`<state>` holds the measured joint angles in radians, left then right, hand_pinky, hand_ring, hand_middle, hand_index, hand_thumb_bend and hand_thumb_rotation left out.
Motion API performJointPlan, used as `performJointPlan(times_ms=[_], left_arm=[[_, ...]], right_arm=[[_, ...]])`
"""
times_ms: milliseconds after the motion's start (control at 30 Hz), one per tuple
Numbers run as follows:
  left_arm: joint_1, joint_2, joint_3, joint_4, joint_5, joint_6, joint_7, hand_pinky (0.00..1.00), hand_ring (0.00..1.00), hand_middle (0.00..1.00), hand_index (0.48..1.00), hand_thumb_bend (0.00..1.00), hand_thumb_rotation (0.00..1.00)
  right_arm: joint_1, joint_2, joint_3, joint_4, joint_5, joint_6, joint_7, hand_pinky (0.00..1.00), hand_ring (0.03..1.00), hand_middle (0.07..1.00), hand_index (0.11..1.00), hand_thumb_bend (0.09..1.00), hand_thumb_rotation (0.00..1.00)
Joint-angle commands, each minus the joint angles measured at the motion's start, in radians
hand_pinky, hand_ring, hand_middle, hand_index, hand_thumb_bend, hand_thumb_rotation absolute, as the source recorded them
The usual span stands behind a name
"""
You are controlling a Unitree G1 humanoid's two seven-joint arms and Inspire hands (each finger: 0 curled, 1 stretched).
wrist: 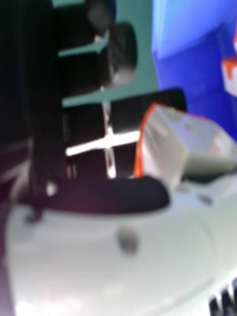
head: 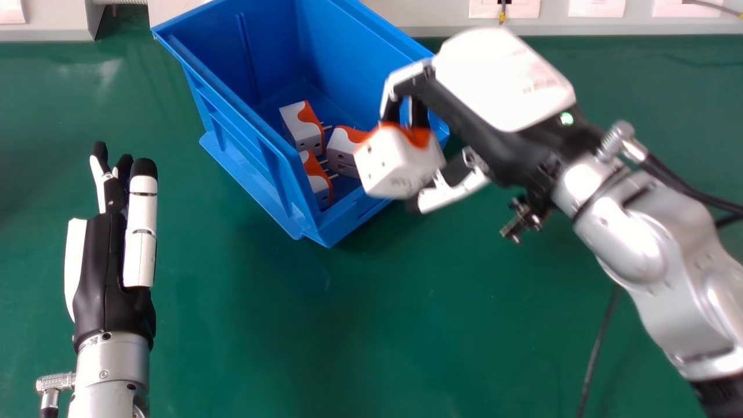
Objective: Pick all objects and put in blue box
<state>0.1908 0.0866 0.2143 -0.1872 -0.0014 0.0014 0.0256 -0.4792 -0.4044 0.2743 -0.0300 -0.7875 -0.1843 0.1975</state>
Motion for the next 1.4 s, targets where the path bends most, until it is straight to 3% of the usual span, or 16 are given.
performJointPlan(times_ms=[0,400,700,1033,1200,1367], left_arm=[[-0.004,0.005,-0.001,-0.017,-0.003,-0.022,-0.001,1.00,1.00,1.00,1.000,0.42,1.00],[0.001,0.004,-0.001,-0.021,-0.009,-0.021,-0.005,1.00,1.00,1.00,1.000,0.43,1.00],[0.007,0.006,-0.004,-0.021,-0.001,-0.030,-0.004,1.00,1.00,1.00,1.000,0.43,1.00],[0.013,-0.001,-0.012,-0.037,0.002,-0.022,0.002,1.00,1.00,1.00,1.000,0.43,1.00],[0.015,-0.003,-0.013,-0.039,-0.005,-0.023,0.002,1.00,1.00,1.00,1.000,0.43,1.00],[0.019,-0.008,-0.019,-0.054,-0.002,-0.013,0.006,1.00,1.00,1.00,1.000,0.43,1.00]], right_arm=[[-0.073,0.027,0.005,0.032,-0.007,0.013,-0.043,0.02,0.071,0.134,0.469,0.491,0.15],[-0.349,0.155,0.093,0.394,-0.092,0.084,-0.214,0.02,0.076,0.145,0.469,0.490,0.15],[-0.593,0.285,0.183,0.787,-0.117,0.124,-0.371,0.03,0.077,0.148,0.469,0.489,0.15],[-0.783,0.404,0.263,1.131,-0.106,0.175,-0.420,0.05,0.107,0.203,0.472,0.492,0.15],[-0.821,0.441,0.289,1.220,-0.097,0.181,-0.423,0.07,0.131,0.234,0.477,0.496,0.15],[-0.837,0.467,0.302,1.276,-0.086,0.185,-0.411,0.10,0.159,0.260,0.480,0.503,0.14]])
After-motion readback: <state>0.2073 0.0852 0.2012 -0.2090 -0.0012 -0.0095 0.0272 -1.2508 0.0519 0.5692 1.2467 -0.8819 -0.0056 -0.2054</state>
